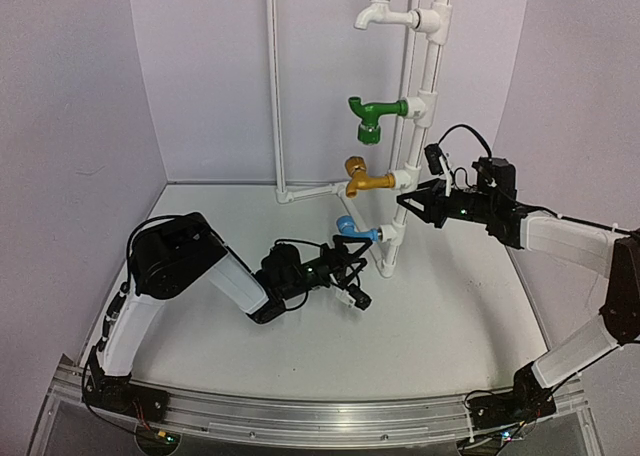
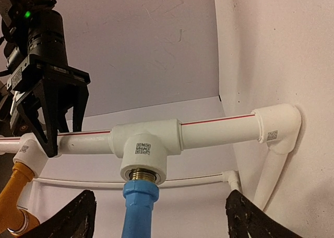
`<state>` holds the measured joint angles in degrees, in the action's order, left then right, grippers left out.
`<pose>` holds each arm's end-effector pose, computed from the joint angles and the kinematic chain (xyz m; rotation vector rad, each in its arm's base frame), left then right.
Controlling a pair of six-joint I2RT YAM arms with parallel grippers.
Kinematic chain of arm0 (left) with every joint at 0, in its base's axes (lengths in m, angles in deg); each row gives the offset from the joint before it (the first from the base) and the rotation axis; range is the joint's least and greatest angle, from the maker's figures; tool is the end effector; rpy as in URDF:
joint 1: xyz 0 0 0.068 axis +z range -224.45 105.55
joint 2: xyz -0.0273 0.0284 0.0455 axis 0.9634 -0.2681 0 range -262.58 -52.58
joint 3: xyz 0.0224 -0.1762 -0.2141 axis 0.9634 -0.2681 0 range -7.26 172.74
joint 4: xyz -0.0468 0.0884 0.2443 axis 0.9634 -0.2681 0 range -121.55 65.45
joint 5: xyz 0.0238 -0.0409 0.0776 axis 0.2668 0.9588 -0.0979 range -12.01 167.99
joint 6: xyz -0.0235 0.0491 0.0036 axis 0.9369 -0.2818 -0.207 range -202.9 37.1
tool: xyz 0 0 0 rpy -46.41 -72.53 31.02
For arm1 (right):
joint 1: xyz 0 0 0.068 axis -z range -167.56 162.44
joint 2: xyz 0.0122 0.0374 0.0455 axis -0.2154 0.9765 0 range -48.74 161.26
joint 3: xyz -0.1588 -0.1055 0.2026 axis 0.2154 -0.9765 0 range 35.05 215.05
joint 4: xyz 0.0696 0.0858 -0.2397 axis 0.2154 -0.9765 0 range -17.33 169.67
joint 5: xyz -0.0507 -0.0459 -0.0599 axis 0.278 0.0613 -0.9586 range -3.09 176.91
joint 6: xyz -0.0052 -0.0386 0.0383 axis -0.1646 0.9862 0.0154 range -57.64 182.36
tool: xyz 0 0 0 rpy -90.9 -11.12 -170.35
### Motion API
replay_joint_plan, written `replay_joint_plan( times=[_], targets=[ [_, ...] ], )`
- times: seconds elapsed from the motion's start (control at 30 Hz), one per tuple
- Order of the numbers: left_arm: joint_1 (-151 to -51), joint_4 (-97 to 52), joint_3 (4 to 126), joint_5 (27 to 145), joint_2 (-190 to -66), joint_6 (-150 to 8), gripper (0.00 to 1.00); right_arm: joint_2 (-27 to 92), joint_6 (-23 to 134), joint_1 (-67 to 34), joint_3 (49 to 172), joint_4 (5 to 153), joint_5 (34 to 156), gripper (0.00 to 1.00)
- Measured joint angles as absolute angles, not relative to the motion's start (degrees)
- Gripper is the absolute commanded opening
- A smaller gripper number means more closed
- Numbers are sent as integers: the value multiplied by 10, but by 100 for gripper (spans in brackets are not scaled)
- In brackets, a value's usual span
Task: Install the water faucets
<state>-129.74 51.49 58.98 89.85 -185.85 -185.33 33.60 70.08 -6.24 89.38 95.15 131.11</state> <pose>0.2586 -0.3866 0.1223 1.4344 0.1055 0.5326 0.3032 0.1294 0.2956 -0.9335 1.5388 0.8229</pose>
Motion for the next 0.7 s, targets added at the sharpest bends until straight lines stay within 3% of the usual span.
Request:
replay_joint_plan(
  times=[0.5,0.7],
  targets=[
    [-1348,509,457,815,-1803,-1821,100,338,705,-62,898,946,1314,0],
    [-1383,481,373,695,-1676,-1653,99,338,705,-62,898,946,1314,0]
  ],
)
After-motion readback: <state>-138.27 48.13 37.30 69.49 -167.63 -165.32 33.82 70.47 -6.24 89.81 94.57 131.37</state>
